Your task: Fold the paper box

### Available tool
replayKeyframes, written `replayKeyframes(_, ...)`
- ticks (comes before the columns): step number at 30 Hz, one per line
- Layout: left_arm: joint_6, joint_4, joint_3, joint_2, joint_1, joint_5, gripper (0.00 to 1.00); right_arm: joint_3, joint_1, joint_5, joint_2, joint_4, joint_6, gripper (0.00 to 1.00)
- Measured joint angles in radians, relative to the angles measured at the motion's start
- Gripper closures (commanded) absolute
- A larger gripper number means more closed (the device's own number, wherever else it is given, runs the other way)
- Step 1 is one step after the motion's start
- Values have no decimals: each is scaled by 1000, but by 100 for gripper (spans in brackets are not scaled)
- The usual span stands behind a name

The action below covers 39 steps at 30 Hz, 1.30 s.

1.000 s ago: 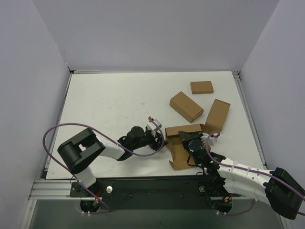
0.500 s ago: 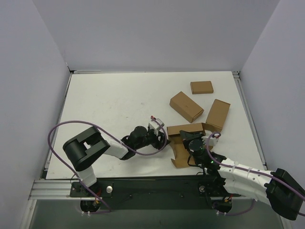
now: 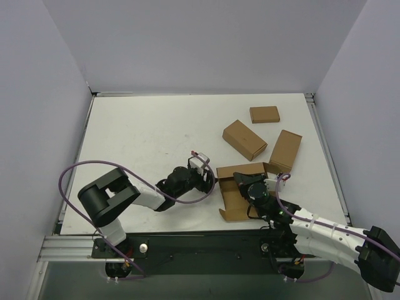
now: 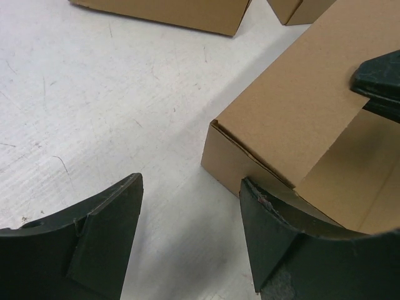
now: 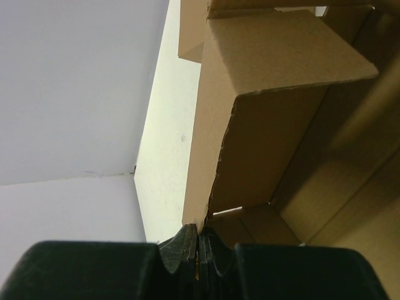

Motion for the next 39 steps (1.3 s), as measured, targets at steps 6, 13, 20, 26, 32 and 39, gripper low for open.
replayKeyframes(6,22,-16,-19,-84,2,24,27,26,1,-5,-43,-45,13,100)
replayKeyframes(13,40,-52,-39,-201,6,40,26,63,6,-5,-56,-82,15,100)
replayKeyframes(20,52,-72,-51,-232,9,75,26,72,8,-13,-56,-106,15,100)
replayKeyframes(26,50,-71,-76,-232,9,101,24,72,14,-32,-38,-112,16,100)
replayKeyframes(32,42,-46,-95,-229,9,141,24,72,14,-40,-22,-112,21,100)
replayKeyframes(39,21,-9,-126,-229,-2,172,21,72,16,-54,-18,-112,24,100)
